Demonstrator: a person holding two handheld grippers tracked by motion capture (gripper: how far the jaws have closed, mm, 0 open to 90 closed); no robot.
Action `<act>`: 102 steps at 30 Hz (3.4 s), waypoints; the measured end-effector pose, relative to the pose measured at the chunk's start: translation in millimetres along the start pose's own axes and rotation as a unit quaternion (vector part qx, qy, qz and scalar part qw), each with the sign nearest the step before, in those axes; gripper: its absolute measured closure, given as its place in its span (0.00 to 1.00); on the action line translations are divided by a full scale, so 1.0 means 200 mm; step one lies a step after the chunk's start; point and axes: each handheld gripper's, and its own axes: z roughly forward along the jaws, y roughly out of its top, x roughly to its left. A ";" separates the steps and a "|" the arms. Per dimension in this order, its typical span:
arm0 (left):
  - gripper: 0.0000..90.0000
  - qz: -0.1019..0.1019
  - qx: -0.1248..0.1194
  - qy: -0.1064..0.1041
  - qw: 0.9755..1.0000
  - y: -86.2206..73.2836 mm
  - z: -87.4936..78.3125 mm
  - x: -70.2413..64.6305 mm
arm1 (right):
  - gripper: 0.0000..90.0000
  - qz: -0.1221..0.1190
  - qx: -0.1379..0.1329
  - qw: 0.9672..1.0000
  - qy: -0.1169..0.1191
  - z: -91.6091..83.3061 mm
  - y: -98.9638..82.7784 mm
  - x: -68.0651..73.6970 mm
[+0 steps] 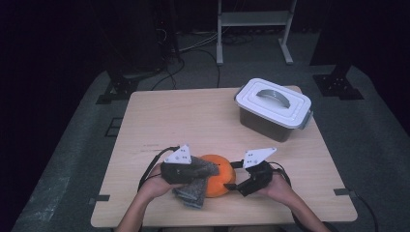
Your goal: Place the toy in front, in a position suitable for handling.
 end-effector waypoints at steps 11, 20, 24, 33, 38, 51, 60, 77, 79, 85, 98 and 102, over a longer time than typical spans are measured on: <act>0.85 0.011 -0.002 -0.007 1.000 0.02 0.00 -0.02 | 0.51 -0.023 0.009 0.999 -0.020 0.00 -0.01 0.00; 0.85 -0.001 -0.001 0.008 1.000 -0.01 -0.06 0.02 | 0.53 -0.057 0.014 0.998 -0.018 -0.04 -0.03 -0.01; 0.85 -0.008 0.011 0.019 1.000 -0.04 -0.07 0.04 | 0.53 -0.076 0.017 0.997 -0.021 -0.07 -0.04 -0.02; 0.85 -0.023 -0.019 -0.007 1.000 -0.02 -0.04 0.05 | 0.53 -0.089 0.015 0.996 -0.019 -0.08 -0.04 0.00; 0.85 -0.001 -0.033 -0.024 0.999 0.09 0.00 0.03 | 0.53 -0.104 0.014 0.994 -0.016 -0.07 -0.04 0.02; 0.85 -0.019 -0.013 -0.029 0.999 0.03 0.03 0.04 | 0.32 -0.066 0.008 0.998 -0.010 -0.06 -0.03 0.00; 0.85 -0.017 -0.013 -0.036 0.999 0.01 0.03 0.02 | 0.28 -0.030 -0.006 1.000 0.006 -0.06 0.00 0.00; 0.85 -0.023 -0.017 -0.042 0.999 -0.02 0.00 0.03 | 0.48 -0.058 0.007 0.998 0.003 -0.04 -0.04 0.01; 0.85 -0.024 -0.016 -0.040 0.999 -0.03 0.00 0.04 | 0.49 -0.059 0.007 0.998 0.003 -0.04 -0.04 0.01; 0.85 -0.037 -0.016 -0.030 0.999 -0.07 -0.03 0.06 | 0.49 -0.063 0.008 0.998 0.001 -0.05 -0.05 0.01; 0.85 -0.058 -0.014 -0.019 0.998 -0.14 -0.06 0.11 | 0.49 -0.068 0.007 0.998 0.002 -0.05 -0.05 0.01; 0.85 -0.059 -0.011 -0.014 0.998 -0.13 -0.07 0.11 | 0.49 -0.069 0.007 0.998 0.002 -0.05 -0.05 0.01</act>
